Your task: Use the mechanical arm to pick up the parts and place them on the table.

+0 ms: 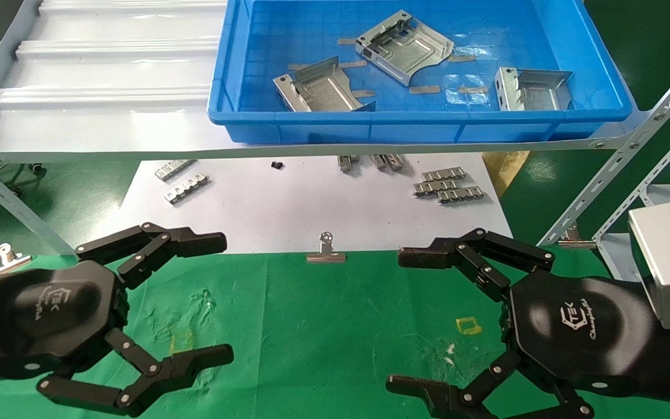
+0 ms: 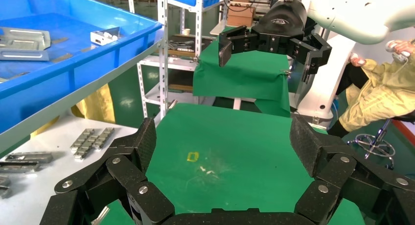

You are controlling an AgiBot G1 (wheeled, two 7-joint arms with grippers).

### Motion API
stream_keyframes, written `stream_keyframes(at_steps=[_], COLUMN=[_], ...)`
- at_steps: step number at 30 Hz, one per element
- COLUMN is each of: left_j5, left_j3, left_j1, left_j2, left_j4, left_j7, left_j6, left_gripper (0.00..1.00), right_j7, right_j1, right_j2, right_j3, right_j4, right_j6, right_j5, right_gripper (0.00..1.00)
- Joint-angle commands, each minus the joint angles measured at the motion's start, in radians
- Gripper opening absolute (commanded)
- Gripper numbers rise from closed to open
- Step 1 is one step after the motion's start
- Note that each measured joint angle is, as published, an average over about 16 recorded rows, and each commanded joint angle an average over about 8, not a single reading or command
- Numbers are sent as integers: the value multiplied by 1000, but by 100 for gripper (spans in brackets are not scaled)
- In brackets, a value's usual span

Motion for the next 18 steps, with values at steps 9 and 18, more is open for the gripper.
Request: stream_keyframes(at_steps=[9, 18], left_j5=[0, 0], left_j3=[0, 0], left_j1=[0, 0], left_j2=[0, 0], left_j4=[0, 0], left_j7=[0, 0], left_j6=[0, 0], left_gripper=[0, 0], right_j7=[0, 0], right_j1=[0, 0], right_j2=[0, 0], right_j3=[0, 0], right_j4=[0, 0], right_j6=[0, 0], right_j5=[0, 0], right_gripper=[100, 100])
